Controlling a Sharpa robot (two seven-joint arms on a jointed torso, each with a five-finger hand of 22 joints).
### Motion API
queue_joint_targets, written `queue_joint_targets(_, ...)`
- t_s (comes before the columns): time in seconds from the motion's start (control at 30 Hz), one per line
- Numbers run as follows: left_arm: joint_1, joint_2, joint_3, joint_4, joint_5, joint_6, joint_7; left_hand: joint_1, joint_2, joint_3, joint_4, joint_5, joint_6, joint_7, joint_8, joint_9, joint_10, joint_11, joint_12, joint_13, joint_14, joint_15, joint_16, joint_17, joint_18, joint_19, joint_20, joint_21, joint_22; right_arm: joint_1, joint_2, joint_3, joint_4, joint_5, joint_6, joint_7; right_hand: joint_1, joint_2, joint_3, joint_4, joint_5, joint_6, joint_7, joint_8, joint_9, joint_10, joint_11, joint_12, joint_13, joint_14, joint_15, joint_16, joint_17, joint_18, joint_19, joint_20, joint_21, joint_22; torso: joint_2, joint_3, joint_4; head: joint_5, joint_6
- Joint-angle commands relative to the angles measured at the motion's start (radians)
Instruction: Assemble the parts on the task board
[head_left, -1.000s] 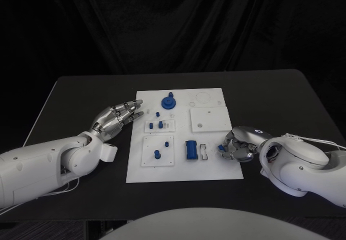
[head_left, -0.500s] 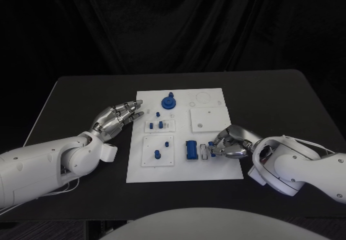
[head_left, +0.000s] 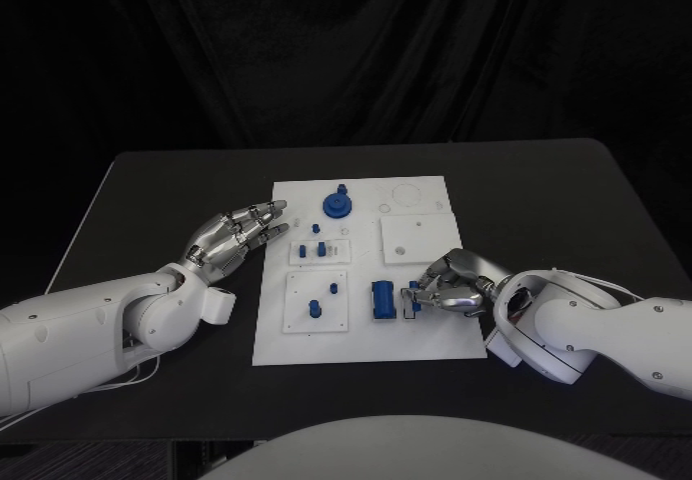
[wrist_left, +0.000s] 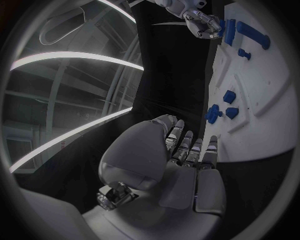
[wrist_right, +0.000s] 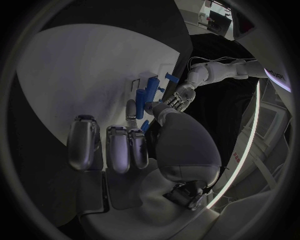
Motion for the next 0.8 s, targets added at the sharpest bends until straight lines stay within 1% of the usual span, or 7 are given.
queue_joint_targets(0.03, -0.002, 0.001, 0.001, 0.001, 0.0, 0.017, 0.009, -0.012, -0.002, 0.004, -0.001, 0.006, 0.007, -0.001, 0.005, 0.001, 0.002, 0.006, 0.003, 0.001, 0.003, 0.002, 0.005, 0.001, 0.002, 0.002, 0.004, 0.006, 0.001, -0.001, 0.005, 0.0, -0.004, 0.02, 0.026, -0.014, -0.011, 0.0, 0.006, -0.005, -0.011, -0.007, 0.001, 0.004, -0.002, 0.106, 0.0, 0.005, 0.263, 0.074, 0.002, -0.004, 0.086, 0.013, 0.012, 0.002, -0.007, 0.184, 0.0, 0.0001, -0.001, 0.001, 0.0)
queue_joint_targets(0.13, -0.002, 0.002, 0.001, 0.001, 0.0, 0.017, 0.009, -0.012, -0.002, 0.004, -0.001, 0.006, 0.007, -0.001, 0.005, 0.001, 0.002, 0.006, 0.003, 0.001, 0.003, 0.002, 0.005, 0.001, 0.002, 0.002, 0.004, 0.006, 0.001, -0.001, 0.008, 0.0, -0.007, 0.014, 0.042, -0.03, -0.014, 0.001, 0.003, -0.005, -0.021, -0.009, 0.001, 0.004, -0.003, 0.106, 0.0, 0.005, 0.263, 0.073, 0.001, -0.005, 0.084, 0.014, 0.011, 0.002, -0.01, 0.183, 0.001, -0.0001, -0.001, 0.002, 0.0)
queue_joint_targets(0.23, -0.002, 0.002, 0.001, 0.0, 0.0, 0.018, 0.009, -0.012, -0.002, 0.004, -0.001, 0.006, 0.007, -0.001, 0.005, 0.001, 0.002, 0.006, 0.003, 0.001, 0.003, 0.002, 0.005, 0.001, 0.002, 0.002, 0.004, 0.006, 0.001, -0.001, 0.009, 0.0, -0.009, 0.007, 0.054, -0.045, -0.022, 0.004, -0.006, -0.002, -0.049, -0.01, 0.001, 0.003, -0.005, 0.106, 0.001, 0.005, 0.263, 0.073, 0.002, -0.006, 0.082, 0.015, 0.01, 0.002, -0.015, 0.181, 0.0, 0.0001, -0.0021, 0.004, 0.0)
queue_joint_targets(0.4, -0.002, 0.003, 0.001, -0.001, 0.0, 0.018, 0.008, -0.012, -0.002, 0.004, -0.001, 0.006, 0.007, -0.001, 0.005, 0.001, 0.002, 0.006, 0.003, 0.001, 0.003, 0.002, 0.005, 0.001, 0.002, 0.002, 0.004, 0.006, 0.001, -0.001, 0.009, 0.0, -0.01, -0.005, 0.069, -0.062, -0.025, 0.005, -0.01, -0.001, -0.063, -0.01, 0.001, 0.003, -0.006, 0.106, 0.001, 0.005, 0.263, 0.073, 0.002, -0.006, 0.081, 0.015, 0.009, 0.002, -0.017, 0.181, 0.0, 0.0006, -0.0013, 0.004, 0.0)
queue_joint_targets(0.47, -0.003, 0.003, 0.001, -0.001, 0.0, 0.019, 0.008, -0.012, -0.002, 0.004, -0.001, 0.006, 0.007, -0.001, 0.005, 0.001, 0.002, 0.006, 0.003, 0.001, 0.003, 0.002, 0.005, 0.001, 0.002, 0.002, 0.004, 0.006, 0.001, -0.001, 0.01, 0.0, -0.011, -0.008, 0.075, -0.067, -0.032, 0.007, -0.017, 0.002, -0.085, -0.01, 0.001, 0.002, -0.008, 0.106, 0.001, 0.005, 0.263, 0.072, 0.002, -0.007, 0.079, 0.015, 0.009, 0.003, -0.018, 0.18, -0.001, 0.0006, -0.0013, 0.003, 0.0)
queue_joint_targets(0.6, -0.003, 0.004, 0.001, -0.002, 0.0, 0.02, 0.008, -0.013, -0.002, 0.007, -0.001, 0.007, 0.008, 0.0, 0.005, 0.001, 0.002, 0.007, 0.003, 0.001, 0.002, 0.002, 0.005, 0.001, 0.002, 0.003, 0.004, 0.006, 0.001, -0.001, 0.012, 0.0, -0.012, -0.01, 0.082, -0.071, -0.038, 0.011, -0.026, 0.006, -0.114, -0.011, 0.002, 0.0, -0.011, 0.106, 0.002, 0.005, 0.263, 0.072, 0.002, -0.007, 0.079, 0.016, 0.008, 0.003, -0.02, 0.18, -0.001, 0.0004, -0.002, 0.005, 0.0)
queue_joint_targets(0.8, -0.004, 0.004, 0.001, -0.002, 0.0, 0.021, 0.007, -0.013, -0.002, 0.007, -0.001, 0.007, 0.008, 0.0, 0.005, 0.001, 0.002, 0.007, 0.003, 0.001, 0.002, 0.002, 0.005, 0.001, 0.002, 0.003, 0.004, 0.006, 0.001, -0.001, 0.016, 0.0, -0.015, -0.011, 0.09, -0.075, -0.045, 0.014, -0.034, 0.012, -0.137, -0.012, 0.003, -0.001, -0.014, 0.106, 0.003, 0.005, 0.263, 0.072, 0.003, -0.008, 0.079, 0.016, 0.009, 0.003, -0.021, 0.18, -0.002, 0.0009, -0.0034, 0.007, 0.0)
